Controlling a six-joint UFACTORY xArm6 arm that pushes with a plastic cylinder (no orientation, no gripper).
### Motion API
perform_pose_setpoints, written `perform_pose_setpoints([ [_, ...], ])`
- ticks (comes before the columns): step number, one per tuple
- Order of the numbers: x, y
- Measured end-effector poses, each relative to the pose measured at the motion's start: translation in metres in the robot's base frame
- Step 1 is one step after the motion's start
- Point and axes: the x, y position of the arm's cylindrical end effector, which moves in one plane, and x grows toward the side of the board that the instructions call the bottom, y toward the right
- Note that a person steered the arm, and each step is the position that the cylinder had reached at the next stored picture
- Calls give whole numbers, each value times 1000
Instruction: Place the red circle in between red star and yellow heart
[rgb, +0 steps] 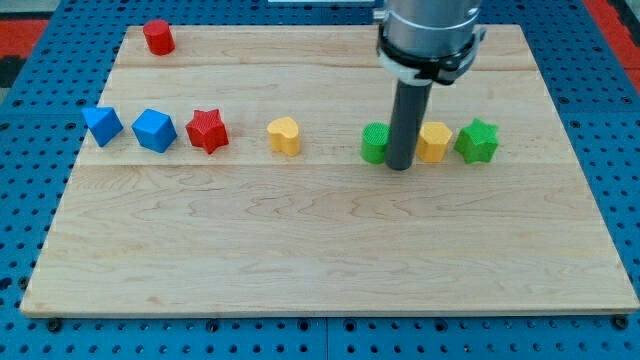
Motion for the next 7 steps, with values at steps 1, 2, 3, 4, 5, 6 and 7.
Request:
perform_pose_setpoints([
  [1,-6,-29],
  [2,-13,-29],
  [3,3,-89],
  [4,26,-183],
  [5,33,-324],
  [6,21,-375],
  [7,-24,-376],
])
